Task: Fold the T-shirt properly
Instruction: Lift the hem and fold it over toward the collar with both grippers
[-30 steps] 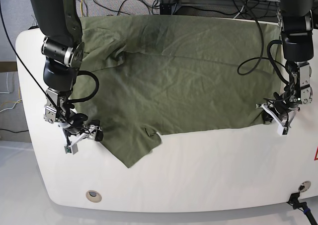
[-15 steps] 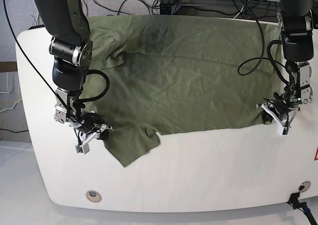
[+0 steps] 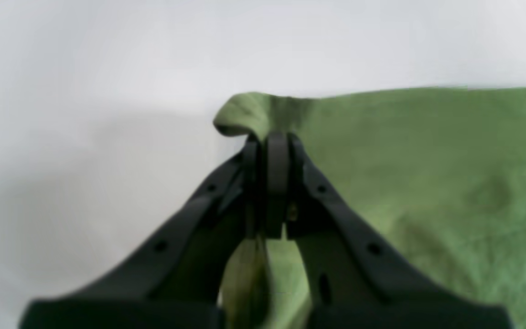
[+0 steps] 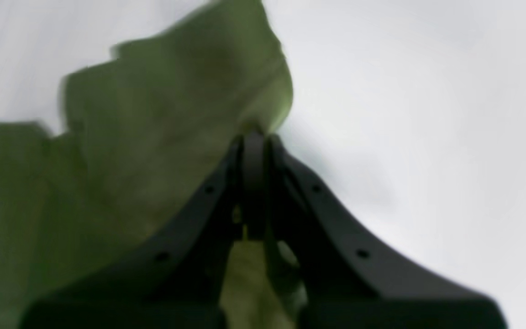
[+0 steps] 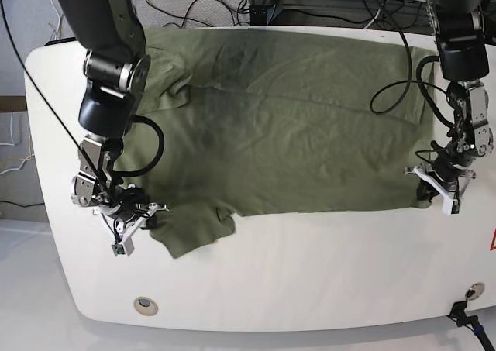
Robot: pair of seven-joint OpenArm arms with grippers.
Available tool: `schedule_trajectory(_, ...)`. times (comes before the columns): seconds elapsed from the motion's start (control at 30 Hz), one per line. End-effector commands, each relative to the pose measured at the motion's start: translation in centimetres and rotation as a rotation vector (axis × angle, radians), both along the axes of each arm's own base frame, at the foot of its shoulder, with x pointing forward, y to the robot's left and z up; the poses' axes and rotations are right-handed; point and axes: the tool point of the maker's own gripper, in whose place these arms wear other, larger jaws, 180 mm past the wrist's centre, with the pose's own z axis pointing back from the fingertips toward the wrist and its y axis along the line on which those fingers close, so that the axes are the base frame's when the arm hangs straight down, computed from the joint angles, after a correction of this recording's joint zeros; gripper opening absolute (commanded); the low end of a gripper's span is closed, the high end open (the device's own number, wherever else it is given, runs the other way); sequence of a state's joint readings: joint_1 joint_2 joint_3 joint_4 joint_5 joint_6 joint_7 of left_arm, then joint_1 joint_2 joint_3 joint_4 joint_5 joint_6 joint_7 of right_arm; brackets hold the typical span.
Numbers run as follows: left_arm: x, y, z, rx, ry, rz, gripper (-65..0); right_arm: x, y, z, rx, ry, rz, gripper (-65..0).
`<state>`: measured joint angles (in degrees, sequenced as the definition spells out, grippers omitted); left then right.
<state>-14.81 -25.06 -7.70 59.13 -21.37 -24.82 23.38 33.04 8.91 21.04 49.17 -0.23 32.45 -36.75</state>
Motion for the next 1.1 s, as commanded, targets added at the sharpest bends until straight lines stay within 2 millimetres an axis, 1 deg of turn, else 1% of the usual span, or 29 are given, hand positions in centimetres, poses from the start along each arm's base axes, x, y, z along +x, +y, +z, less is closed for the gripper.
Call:
schedule_trajectory(0.0,1.0,0.1,3.1,0.007,-0.097,-0.015,-65.0,1.2,-0.2,3.8,-0.041,-0.082,0.010,-65.0)
schedule_trajectory(0.23,-1.4,1.0,4.2,0.035,-0.139,0.003,-65.0,-3.3,-0.7,5.6,-0.184,-0.058,0.022,-65.0)
schedule_trajectory(0.33,-2.6,1.2,4.8,0.053,-0.157,0.001,-65.0,-5.3,-1.0,5.8,-0.233,-0.039,0.021,-65.0)
schedule_trajectory(0.43,-3.6,0.5,5.4,0.078,-0.172,-0.027,-65.0,-7.0,-0.7,6.0,-0.276,-0.033,0.055,-65.0)
schedule_trajectory(0.53,-4.9,-0.4,5.6,0.097,-0.175,-0.057,-65.0,-8.8,-0.8,6.6,-0.330,-0.042,0.083,-65.0)
schedule_trajectory(0.67,-6.9,-0.4,6.3,0.121,-0.188,-0.061,-65.0,-11.3,-1.3,7.0,-0.390,-0.019,0.080,-65.0)
schedule_trajectory(0.8,-8.5,-0.3,6.3,0.139,-0.177,-0.062,-65.0,-13.3,-1.6,6.9,-0.425,0.004,0.080,-65.0)
schedule_trajectory(0.87,-9.3,-0.2,5.9,0.144,-0.163,-0.062,-65.0,-14.4,-1.6,6.5,-0.435,0.016,0.084,-65.0)
schedule_trajectory(0.93,-10.0,-0.2,5.4,0.147,-0.145,-0.065,-65.0,-15.5,-1.6,5.8,-0.440,0.039,0.091,-65.0)
schedule_trajectory(1.03,-11.0,0.7,4.9,0.159,-0.119,-0.048,-65.0,-17.2,-1.6,4.5,-0.442,0.083,0.101,-65.0)
schedule_trajectory(1.07,-11.5,0.8,4.4,0.162,-0.102,-0.048,-65.0,-17.7,-1.7,4.1,-0.443,0.096,0.104,-65.0)
